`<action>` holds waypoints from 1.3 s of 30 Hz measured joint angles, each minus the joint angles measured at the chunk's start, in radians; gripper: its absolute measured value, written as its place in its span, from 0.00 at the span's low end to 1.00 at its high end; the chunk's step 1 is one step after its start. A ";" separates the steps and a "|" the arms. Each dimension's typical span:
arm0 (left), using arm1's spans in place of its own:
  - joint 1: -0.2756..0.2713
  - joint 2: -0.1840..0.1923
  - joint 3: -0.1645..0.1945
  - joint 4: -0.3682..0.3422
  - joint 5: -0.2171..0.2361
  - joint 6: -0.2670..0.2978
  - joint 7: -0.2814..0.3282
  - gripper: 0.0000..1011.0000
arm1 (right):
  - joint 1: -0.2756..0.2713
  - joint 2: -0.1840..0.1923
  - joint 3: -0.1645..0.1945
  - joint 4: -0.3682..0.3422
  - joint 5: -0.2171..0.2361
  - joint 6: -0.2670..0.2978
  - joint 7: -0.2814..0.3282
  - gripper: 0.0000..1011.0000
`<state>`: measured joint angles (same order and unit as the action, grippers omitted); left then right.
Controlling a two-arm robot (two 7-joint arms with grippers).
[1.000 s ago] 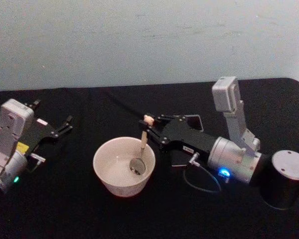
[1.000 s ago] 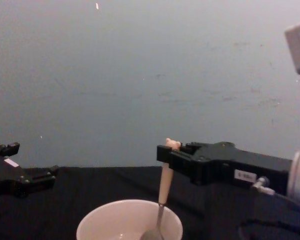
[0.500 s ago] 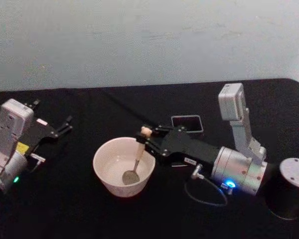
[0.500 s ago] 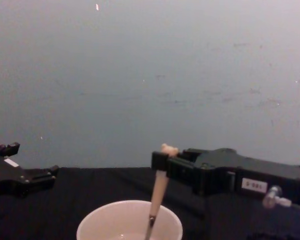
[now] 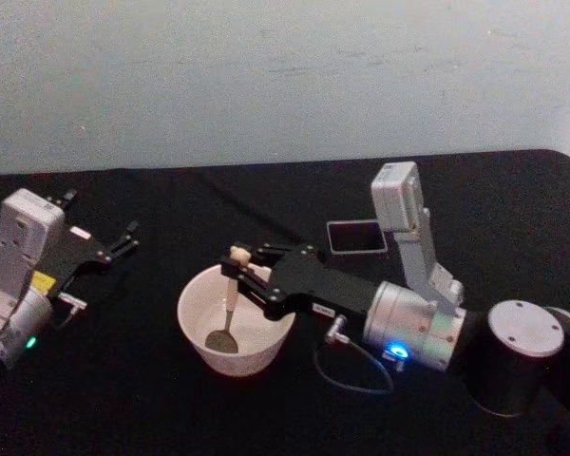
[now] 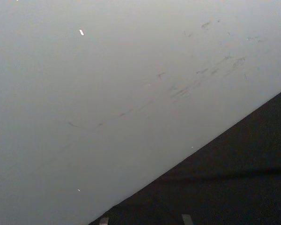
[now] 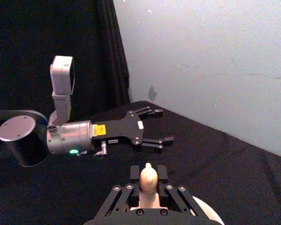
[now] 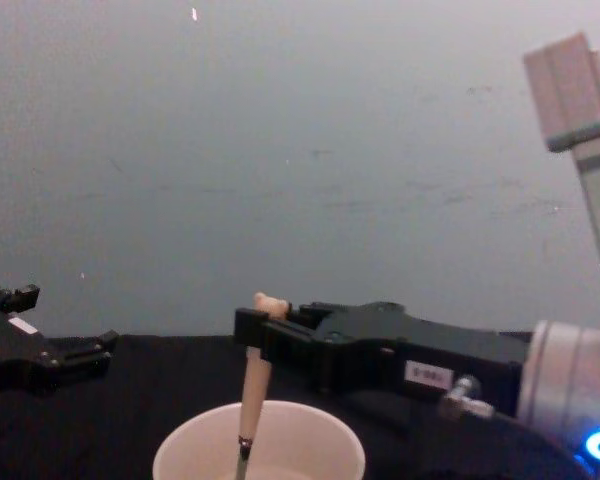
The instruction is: Pick up the stirring spoon with one hand, stir inside the cup, then place it back in its original position.
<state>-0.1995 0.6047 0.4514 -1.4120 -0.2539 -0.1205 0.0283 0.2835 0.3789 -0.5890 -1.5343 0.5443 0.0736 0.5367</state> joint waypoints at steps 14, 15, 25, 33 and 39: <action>0.000 0.000 0.000 0.000 0.000 0.000 0.000 0.99 | 0.065 -0.071 0.005 0.118 -0.020 0.003 -0.045 0.21; 0.000 0.000 0.000 0.000 0.000 0.000 0.000 0.99 | 0.067 -0.073 0.008 0.122 -0.021 0.003 -0.048 0.21; 0.000 0.000 0.000 0.000 0.000 0.000 0.000 0.99 | 0.083 -0.076 0.040 0.153 -0.029 0.001 -0.065 0.21; 0.000 0.000 0.000 0.000 0.000 0.000 0.000 0.99 | 0.055 -0.040 0.064 0.123 -0.031 0.000 -0.062 0.21; 0.000 0.000 0.000 0.000 0.000 0.000 0.000 0.99 | 0.024 -0.007 0.085 0.077 -0.012 0.004 -0.048 0.21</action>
<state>-0.1995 0.6047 0.4514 -1.4120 -0.2539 -0.1205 0.0283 0.3072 0.3723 -0.5038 -1.4575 0.5326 0.0780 0.4885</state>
